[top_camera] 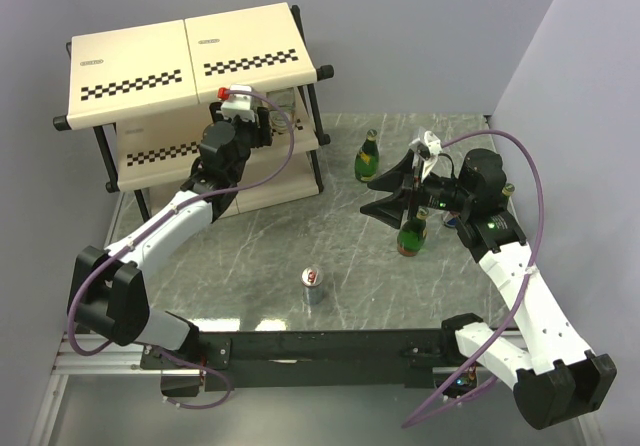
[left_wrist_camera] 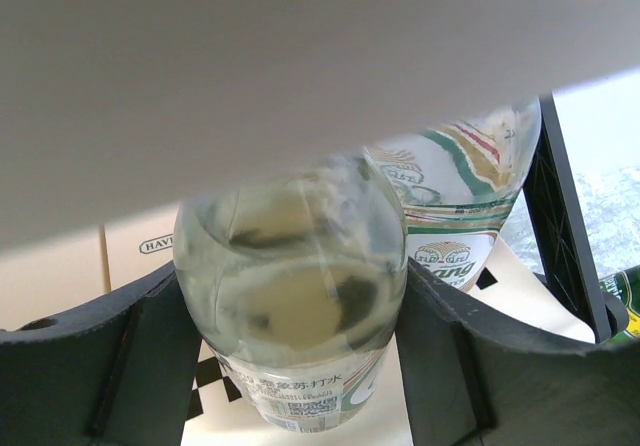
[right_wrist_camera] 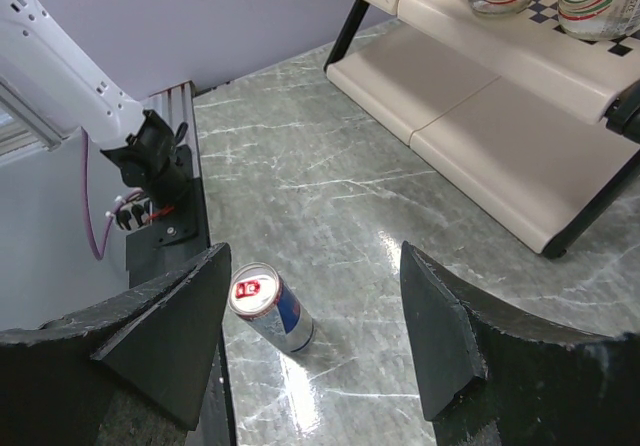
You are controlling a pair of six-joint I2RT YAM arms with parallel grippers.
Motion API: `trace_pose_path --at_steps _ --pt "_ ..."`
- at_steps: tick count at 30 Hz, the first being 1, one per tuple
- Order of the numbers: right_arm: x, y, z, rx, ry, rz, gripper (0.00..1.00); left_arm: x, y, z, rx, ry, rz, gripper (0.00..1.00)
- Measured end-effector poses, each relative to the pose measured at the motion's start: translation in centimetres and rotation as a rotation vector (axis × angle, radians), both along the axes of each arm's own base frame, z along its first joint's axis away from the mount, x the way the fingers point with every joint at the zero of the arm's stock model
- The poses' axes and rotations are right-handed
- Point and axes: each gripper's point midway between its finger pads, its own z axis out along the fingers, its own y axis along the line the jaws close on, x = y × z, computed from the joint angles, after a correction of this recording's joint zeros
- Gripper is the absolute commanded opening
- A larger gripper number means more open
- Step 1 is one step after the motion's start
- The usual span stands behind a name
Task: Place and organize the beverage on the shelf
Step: Place the drink on the shelf.
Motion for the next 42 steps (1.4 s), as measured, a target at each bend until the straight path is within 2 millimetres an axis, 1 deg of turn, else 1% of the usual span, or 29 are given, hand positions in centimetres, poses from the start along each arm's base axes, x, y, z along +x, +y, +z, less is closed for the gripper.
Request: trace_pose_path --at_steps 4,11,16,19,30,32,38,42 --pt "0.00 0.00 -0.01 0.000 0.000 0.000 0.75 0.00 0.01 0.00 0.000 0.000 0.000 0.46" --pt "0.00 0.00 0.00 0.000 0.000 0.000 0.75 0.00 0.01 -0.01 -0.001 0.000 0.001 0.55" --pt "0.05 -0.05 0.00 0.000 0.000 -0.002 0.74 0.00 0.01 0.00 -0.002 0.001 0.001 0.59" --pt "0.07 -0.07 0.00 0.000 0.000 -0.003 0.75 -0.01 -0.01 0.00 -0.004 0.001 0.000 0.65" --pt "0.14 -0.20 0.01 0.000 0.000 -0.006 0.75 -0.02 -0.02 -0.06 -0.004 0.003 0.001 0.70" --pt "0.13 -0.19 0.01 0.000 0.000 -0.005 0.75 -0.02 0.01 -0.06 -0.004 0.003 0.003 0.72" --pt "0.21 -0.29 0.01 0.001 0.001 -0.009 0.75 -0.02 0.05 -0.07 -0.005 0.003 0.007 0.75" --pt "0.24 -0.33 0.00 0.001 0.001 -0.010 0.75 -0.02 0.12 0.90 -0.025 -0.029 0.011 0.77"
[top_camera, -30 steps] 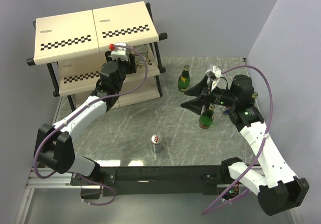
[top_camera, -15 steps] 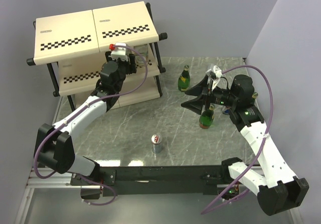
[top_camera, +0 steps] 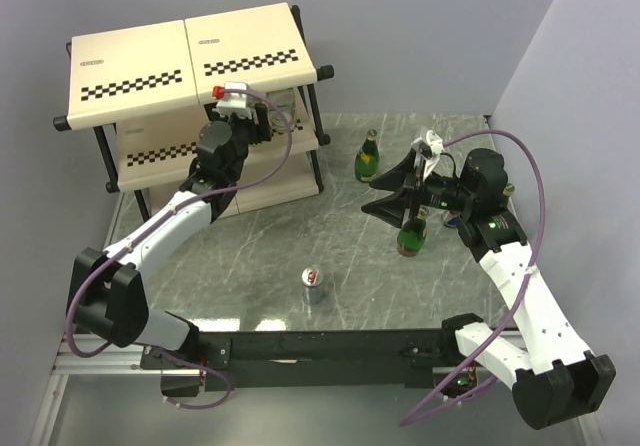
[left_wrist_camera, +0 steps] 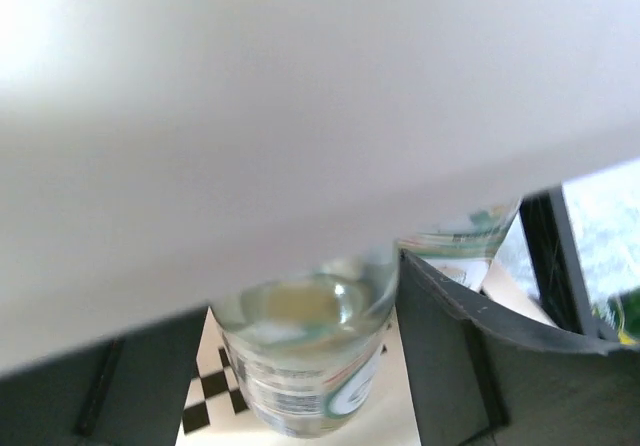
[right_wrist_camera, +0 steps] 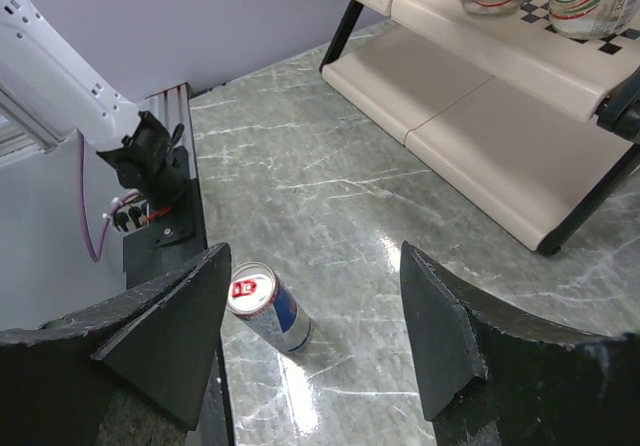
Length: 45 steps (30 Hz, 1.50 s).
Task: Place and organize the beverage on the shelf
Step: Place the drink on the shelf.
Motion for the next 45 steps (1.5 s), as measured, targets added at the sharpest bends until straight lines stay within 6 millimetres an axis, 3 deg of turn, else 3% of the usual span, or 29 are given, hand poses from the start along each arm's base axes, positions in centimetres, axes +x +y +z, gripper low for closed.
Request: trace_pose_path --at_steps 6,15,27,33,40,45 --pt "0.0 0.0 0.0 0.000 0.000 0.000 0.75 -0.4 0.4 1.9 -0.037 -0.052 0.012 0.80" --pt "0.1 -0.1 0.0 0.001 -0.002 -0.002 0.74 -0.6 0.4 2.0 -0.050 -0.053 0.010 0.99" --pt "0.1 -0.1 0.0 0.001 -0.005 -0.001 0.74 -2.5 0.7 2.1 -0.069 -0.044 -0.021 0.99" --pt "0.2 -0.1 -0.1 -0.009 -0.022 0.000 0.75 -4.4 0.5 2.4 -0.078 -0.027 -0.073 0.99" --pt "0.6 -0.2 -1.1 -0.037 -0.033 0.003 0.75 -8.8 1.4 7.0 -0.120 -0.130 -0.134 0.99" --pt "0.8 -0.3 -1.9 -0.073 -0.069 0.012 0.75 -11.4 1.6 7.1 -0.132 -0.129 -0.183 1.00"
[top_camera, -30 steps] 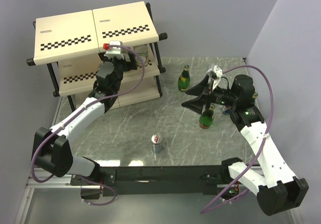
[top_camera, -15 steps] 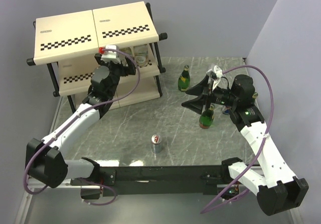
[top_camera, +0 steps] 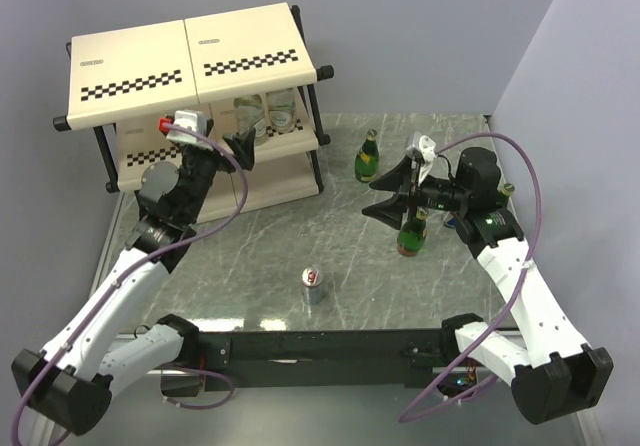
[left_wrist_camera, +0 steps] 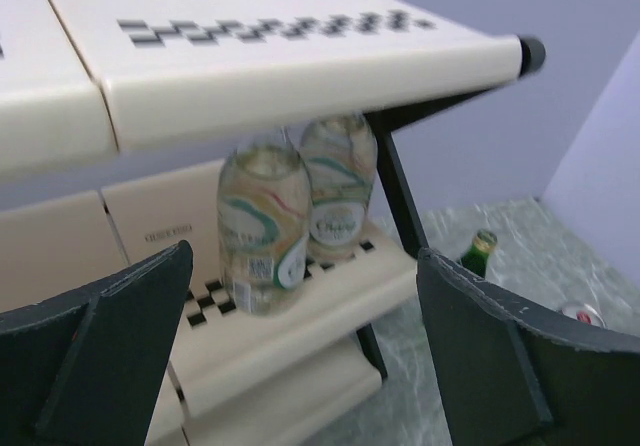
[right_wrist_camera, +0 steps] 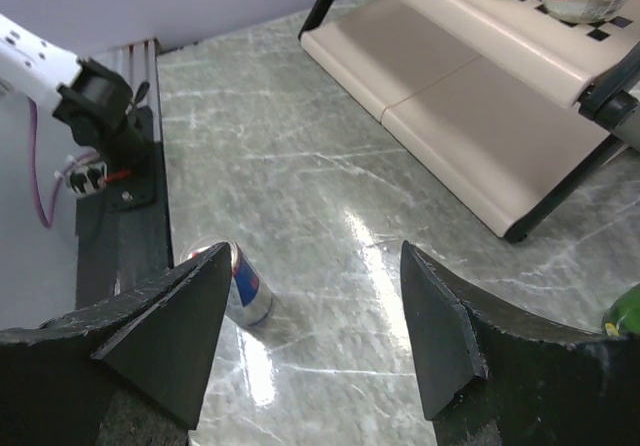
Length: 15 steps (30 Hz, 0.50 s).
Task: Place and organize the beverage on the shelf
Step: Place the drink on the shelf, then pick up the drink from the center of the board.
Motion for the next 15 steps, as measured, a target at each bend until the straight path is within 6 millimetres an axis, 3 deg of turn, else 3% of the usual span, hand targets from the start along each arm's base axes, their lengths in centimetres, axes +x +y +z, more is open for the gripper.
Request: trace_pose_path --at_steps 6,15 --pt "-0.3 0.1 -1.0 -0.035 -0.054 0.065 0.75 -2.9 -0.4 -2.7 0.041 0.078 -0.090 1.00" --pt "-0.8 -0.2 -4.3 -0.131 -0.092 0.145 0.75 -10.0 -1.5 -6.7 0.090 0.085 -0.313 1.00"
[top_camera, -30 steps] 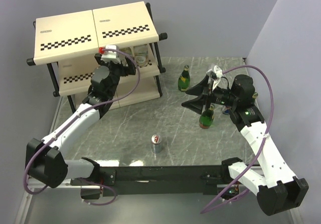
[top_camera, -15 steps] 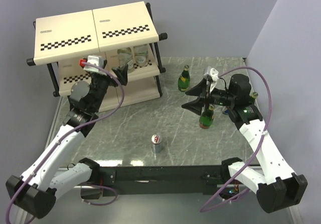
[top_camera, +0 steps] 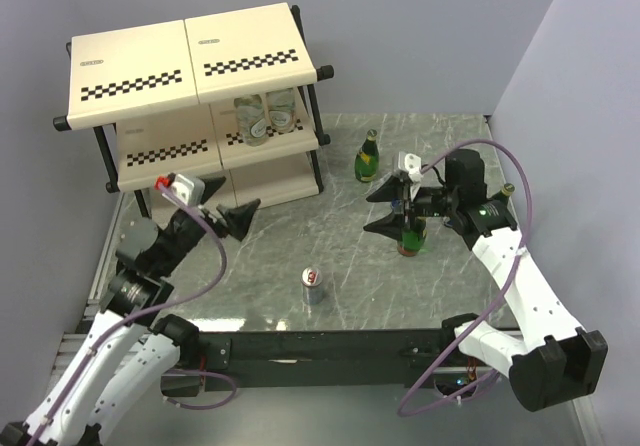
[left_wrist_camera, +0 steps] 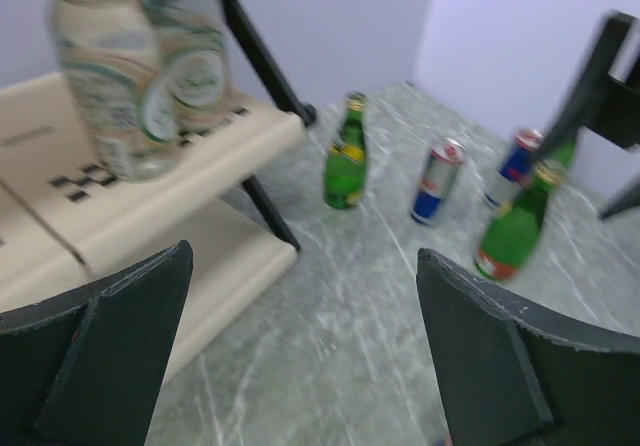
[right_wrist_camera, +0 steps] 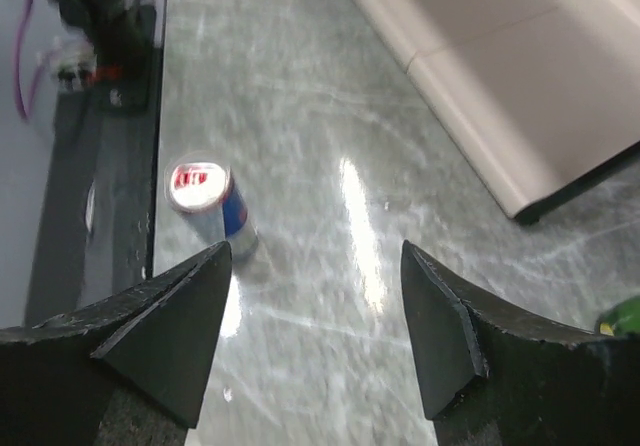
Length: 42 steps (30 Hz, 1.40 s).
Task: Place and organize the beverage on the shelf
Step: Pick up the drink from the center of the board.
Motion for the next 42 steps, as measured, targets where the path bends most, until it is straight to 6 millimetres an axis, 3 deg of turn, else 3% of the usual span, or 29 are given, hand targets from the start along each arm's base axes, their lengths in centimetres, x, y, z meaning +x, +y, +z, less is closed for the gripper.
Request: trace_pose_path --at_steps 4,9,16,25,29,36,42 --pt "-0.9 -0.6 -1.4 -0.077 -0.045 0.054 0.74 -2.1 -0.7 -2.2 0.030 0.009 -0.087 0.99" --pt "-2.8 -1.5 -2.7 -0.164 -0.124 0.149 0.75 -2.9 -1.1 -4.7 0.058 0.056 -0.135 1.00" --pt "-5.2 -2.1 -5.8 -0.245 -0.135 0.294 0.75 -3.4 -1.4 -5.1 0.065 0.069 -0.162 0.99" --pt "-8.5 2.6 -9.1 -0.386 -0.170 0.552 0.75 -1.9 -0.6 -7.8 0.104 0.194 -0.084 1.00" --pt "-8.8 4.8 -9.4 -0.419 -0.217 0.577 0.75 -1.8 -0.2 -8.3 0.111 0.217 -0.058 0.99" --pt "-8.8 8.2 -11.8 -0.522 -0.179 0.598 0.75 -1.9 0.4 -7.7 0.099 0.192 -0.025 0.99" --pt "-8.5 10.0 -12.2 -0.561 -0.178 0.590 0.75 -2.0 0.7 -7.3 0.092 0.176 -0.013 0.99"
